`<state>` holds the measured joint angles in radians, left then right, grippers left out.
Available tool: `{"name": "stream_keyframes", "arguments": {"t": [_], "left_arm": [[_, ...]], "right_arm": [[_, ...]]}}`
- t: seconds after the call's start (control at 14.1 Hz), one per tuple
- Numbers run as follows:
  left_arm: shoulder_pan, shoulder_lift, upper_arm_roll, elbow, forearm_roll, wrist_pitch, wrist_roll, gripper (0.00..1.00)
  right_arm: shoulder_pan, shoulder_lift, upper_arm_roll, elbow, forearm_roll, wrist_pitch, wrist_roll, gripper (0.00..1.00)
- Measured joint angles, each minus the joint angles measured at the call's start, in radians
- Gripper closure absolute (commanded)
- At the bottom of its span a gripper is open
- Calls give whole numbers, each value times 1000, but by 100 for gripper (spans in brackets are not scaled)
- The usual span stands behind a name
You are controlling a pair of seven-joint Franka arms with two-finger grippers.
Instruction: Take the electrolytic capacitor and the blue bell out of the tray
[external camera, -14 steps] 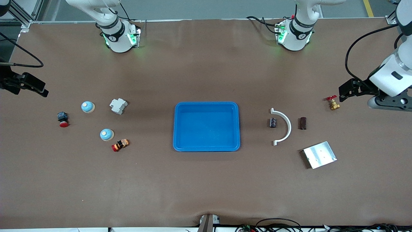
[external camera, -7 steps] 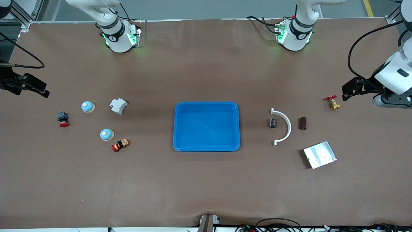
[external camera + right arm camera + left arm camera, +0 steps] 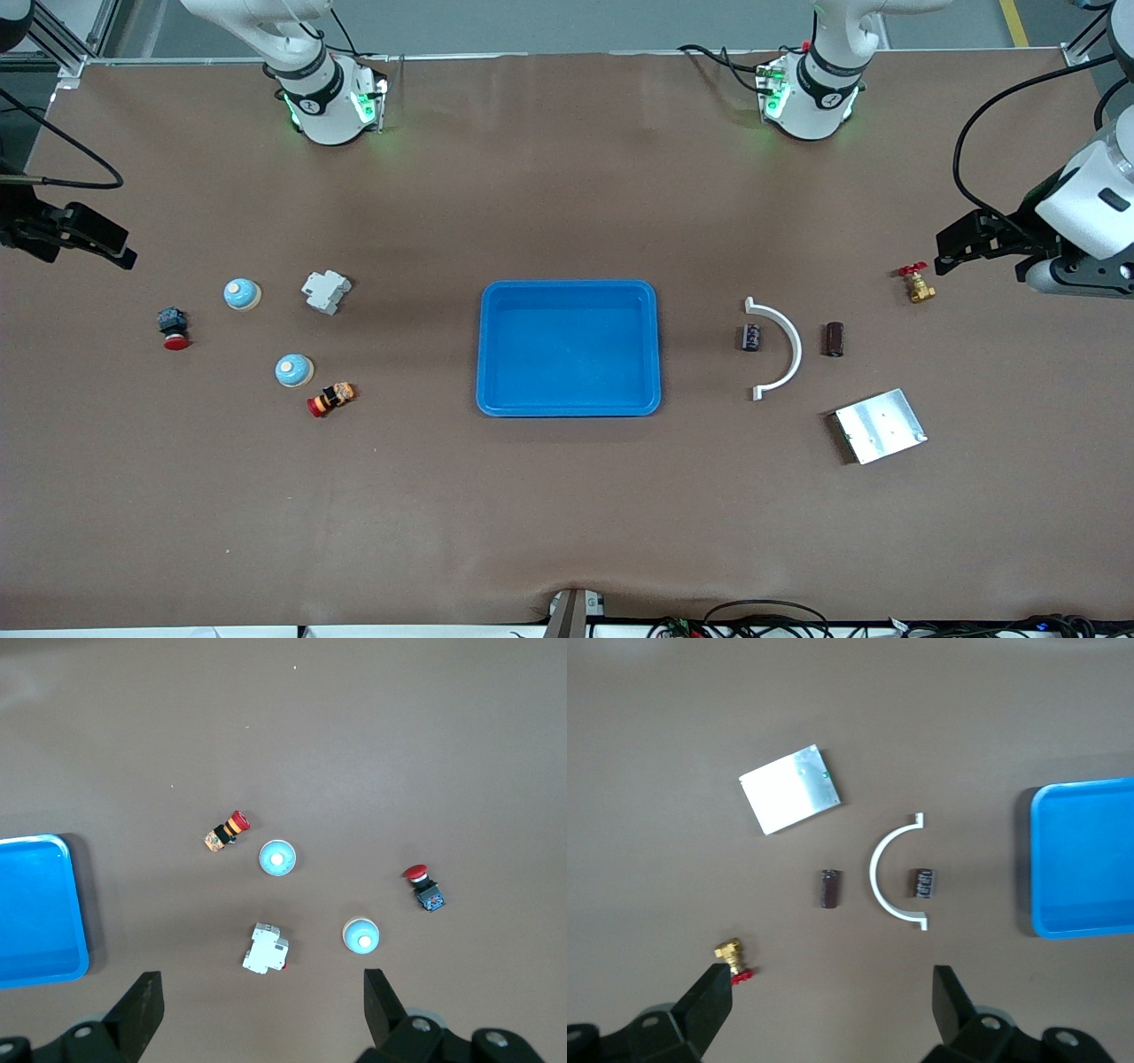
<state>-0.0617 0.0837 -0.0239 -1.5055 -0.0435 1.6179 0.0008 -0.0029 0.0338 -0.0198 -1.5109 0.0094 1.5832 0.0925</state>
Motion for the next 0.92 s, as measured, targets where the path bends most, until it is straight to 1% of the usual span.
{"name": "stream_keyframes", "arguments": {"t": [0.92], "left_arm": [[5, -3, -5, 10, -4, 1, 27, 0]], "right_arm": [[-3, 0, -3, 0, 0, 1, 0, 0]]}}
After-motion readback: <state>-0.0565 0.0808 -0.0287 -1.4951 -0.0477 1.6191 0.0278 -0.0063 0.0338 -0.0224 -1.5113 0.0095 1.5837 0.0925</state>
